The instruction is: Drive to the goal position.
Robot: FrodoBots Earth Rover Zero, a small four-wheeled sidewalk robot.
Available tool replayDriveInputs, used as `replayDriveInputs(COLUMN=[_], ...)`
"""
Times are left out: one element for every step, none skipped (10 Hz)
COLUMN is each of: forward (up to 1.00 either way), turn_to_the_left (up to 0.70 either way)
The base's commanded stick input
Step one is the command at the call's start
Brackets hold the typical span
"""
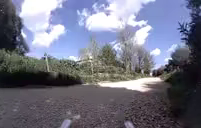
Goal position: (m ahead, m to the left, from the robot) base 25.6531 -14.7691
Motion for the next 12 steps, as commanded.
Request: replayDriveInputs(forward=[0.0,0.0,0.0,0.0,0.66,0.7,0.7,0.7,0.7,0.7,0.7,0.7], turn_to_the_left=[0.0,0.0,0.0,0.0,0.0,0.0,0.0,-0.1,-0.28,-0.34,-0.06,0.0])
